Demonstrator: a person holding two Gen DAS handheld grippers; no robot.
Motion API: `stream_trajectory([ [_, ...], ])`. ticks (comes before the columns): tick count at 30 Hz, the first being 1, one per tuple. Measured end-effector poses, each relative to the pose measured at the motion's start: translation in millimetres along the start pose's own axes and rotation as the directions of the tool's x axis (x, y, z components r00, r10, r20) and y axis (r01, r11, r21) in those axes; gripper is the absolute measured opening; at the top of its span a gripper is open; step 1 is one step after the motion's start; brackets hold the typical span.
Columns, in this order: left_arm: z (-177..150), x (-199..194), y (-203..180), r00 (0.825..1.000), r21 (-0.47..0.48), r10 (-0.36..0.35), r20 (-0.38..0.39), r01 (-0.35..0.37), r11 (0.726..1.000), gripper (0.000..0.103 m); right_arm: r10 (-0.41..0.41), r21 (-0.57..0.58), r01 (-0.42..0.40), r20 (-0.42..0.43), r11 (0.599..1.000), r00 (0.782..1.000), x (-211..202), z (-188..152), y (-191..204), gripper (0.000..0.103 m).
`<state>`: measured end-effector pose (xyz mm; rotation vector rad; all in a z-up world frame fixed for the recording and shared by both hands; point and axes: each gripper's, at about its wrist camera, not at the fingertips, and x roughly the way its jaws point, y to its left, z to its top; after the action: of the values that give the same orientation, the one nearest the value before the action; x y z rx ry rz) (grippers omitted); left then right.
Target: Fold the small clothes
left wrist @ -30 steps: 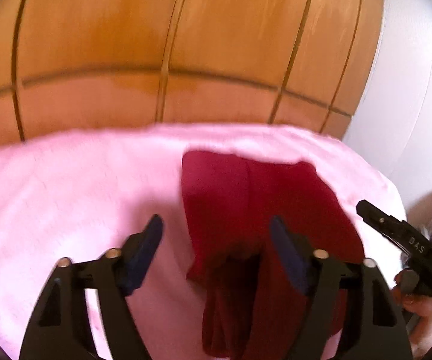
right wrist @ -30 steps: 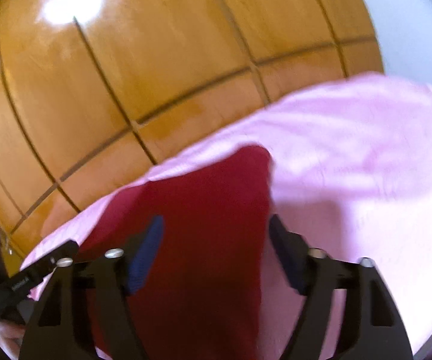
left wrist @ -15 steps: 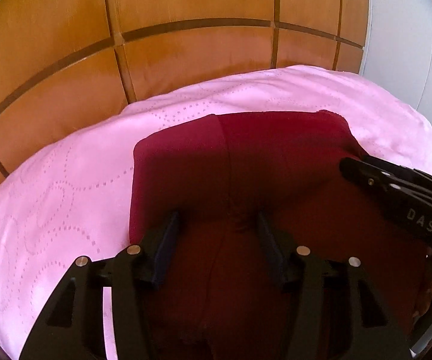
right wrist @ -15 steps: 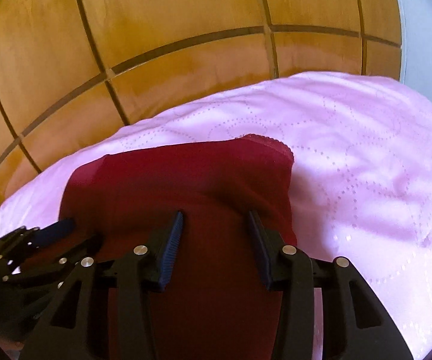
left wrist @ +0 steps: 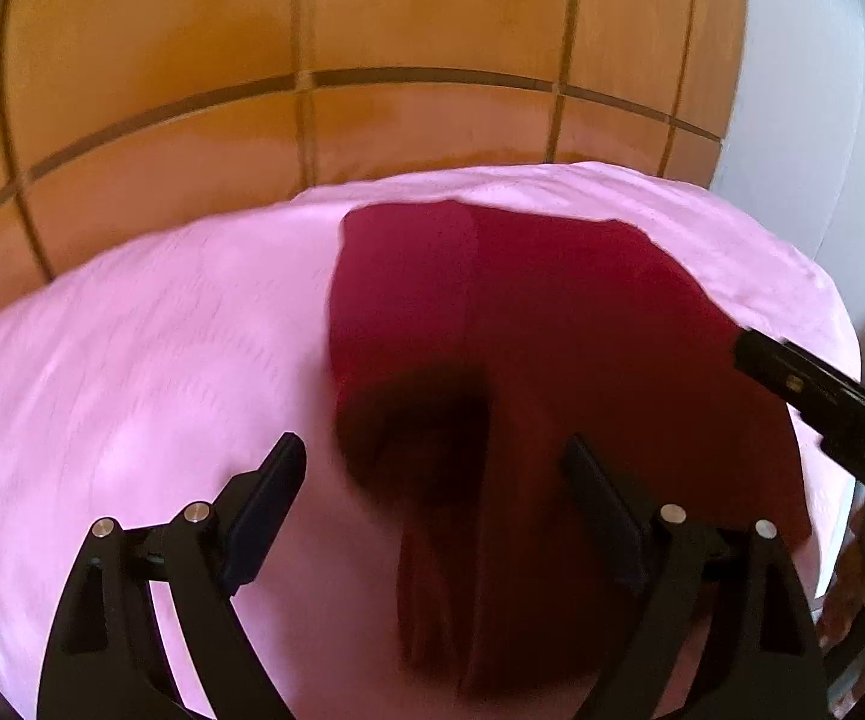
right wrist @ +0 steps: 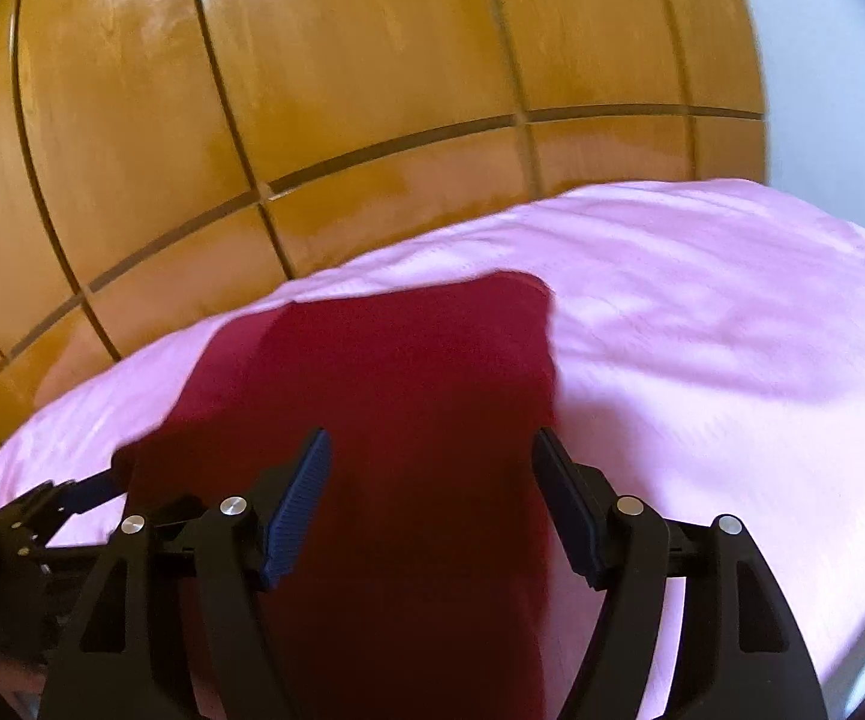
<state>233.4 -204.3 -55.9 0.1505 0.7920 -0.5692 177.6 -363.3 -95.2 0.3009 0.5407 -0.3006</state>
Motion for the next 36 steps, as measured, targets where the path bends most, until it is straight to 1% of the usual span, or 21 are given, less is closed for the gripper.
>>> stream_trajectory([
  [1,-8.4,-2.8,3.5,1.0,-0.016,-0.008,-0.006,0.008,1.0,0.088,-0.011,0.01,0.011,-0.005,1.0,1.0,-4.5,-4.9,-0.2,0.068],
  [3,-17.8,-1.7,6.7,1.0,-0.023,0.001,-0.027,-0.001,1.0,0.088,-0.049,0.019,0.05,-0.039,0.999,0.998,-9.5,-19.5,-0.3,0.068],
  [4,-21.4,0.6,8.7,0.999,-0.025,0.013,-0.038,-0.014,1.0,0.088,-0.062,0.01,0.063,-0.062,0.998,0.996,-7.7,-26.0,1.2,0.068],
  [6,-24.3,5.6,13.6,0.998,-0.044,0.011,-0.057,-0.013,0.999,0.088,-0.089,-0.027,0.087,-0.107,0.996,0.99,1.9,-38.4,5.5,0.068],
  [7,-24.7,7.7,15.5,0.998,-0.052,0.008,-0.068,-0.011,0.999,0.088,-0.096,-0.043,0.091,-0.116,0.995,0.989,5.3,-42.6,7.9,0.068],
  [8,-24.3,7.3,15.9,0.997,-0.056,0.005,-0.072,-0.009,0.998,0.088,-0.1,-0.05,0.095,-0.104,0.994,0.99,5.4,-44.9,9.3,0.068],
  [11,-25.7,-4.6,12.0,0.998,-0.044,0.019,-0.067,-0.022,0.999,0.087,-0.086,-0.026,0.084,-0.119,0.996,0.989,0.8,-39.6,7.1,0.072],
  [13,-29.6,-15.8,7.2,0.998,-0.024,0.017,-0.065,-0.019,1.0,0.091,-0.07,0.013,0.072,-0.106,0.997,0.992,-10.7,-38.3,4.7,0.078],
  [14,-31.9,-21.4,5.2,0.998,-0.02,0.019,-0.064,-0.02,1.0,0.097,-0.065,0.028,0.068,-0.092,0.997,0.994,-16.9,-39.2,4.7,0.081],
  [15,-34.6,-27.6,3.4,0.998,-0.017,0.025,-0.057,-0.026,1.0,0.1,-0.061,0.043,0.064,-0.076,0.997,0.995,-23.4,-40.0,4.3,0.083],
  [17,-41.8,-43.5,-1.0,0.999,-0.013,0.021,-0.025,-0.021,1.0,0.1,-0.052,0.069,0.055,-0.05,0.996,0.997,-35.3,-40.9,5.9,0.09],
  [18,-45.2,-49.6,-2.8,1.0,-0.008,0.02,-0.014,-0.02,1.0,0.1,-0.039,0.066,0.042,-0.049,0.997,0.998,-39.3,-39.8,8.5,0.091],
  [19,-49.5,-56.5,-5.3,1.0,0.001,0.03,-0.001,-0.03,1.0,0.1,-0.03,0.057,0.032,-0.044,0.998,0.999,-44.2,-40.0,11.8,0.092],
  [20,-52.8,-61.7,-7.3,0.999,0.006,0.048,0.007,-0.048,0.999,0.101,-0.028,0.037,0.029,-0.028,0.999,0.999,-51.5,-40.1,16.9,0.097],
  [21,-55.6,-66.2,-9.2,0.997,0.007,0.073,0.012,-0.073,0.997,0.101,-0.03,0.021,0.03,-0.01,0.999,1.0,-59.6,-41.3,20.7,0.099],
  [23,-61.4,-76.5,-9.7,0.993,-0.005,0.12,0.02,-0.12,0.993,0.101,-0.043,0.005,0.043,0.013,0.999,0.999,-70.7,-43.1,24.5,0.099],
  [26,-66.8,-89.6,-10.5,0.984,-0.023,0.178,0.03,-0.177,0.984,0.101,-0.094,-0.011,0.094,0.031,0.995,0.995,-85.4,-45.9,27.7,0.099],
  [27,-68.9,-94.0,-11.2,0.982,-0.026,0.185,0.038,-0.185,0.982,0.101,-0.113,-0.01,0.114,0.037,0.993,0.993,-90.0,-46.6,27.3,0.099],
  [29,-72.7,-104.5,-11.8,0.982,-0.031,0.178,0.06,-0.176,0.984,0.101,-0.148,-0.006,0.148,0.046,0.989,0.988,-97.4,-48.4,25.2,0.099],
  [32,-75.0,-115.2,-11.8,0.979,-0.039,0.192,0.071,-0.189,0.981,0.101,-0.184,-0.02,0.185,0.037,0.983,0.982,-103.5,-53.4,25.8,0.099],
  [36,-75.6,-123.2,-8.9,0.984,-0.061,0.163,0.071,-0.159,0.985,0.101,-0.228,-0.066,0.229,0.028,0.971,0.973,-110.8,-65.8,31.7,0.099],
])
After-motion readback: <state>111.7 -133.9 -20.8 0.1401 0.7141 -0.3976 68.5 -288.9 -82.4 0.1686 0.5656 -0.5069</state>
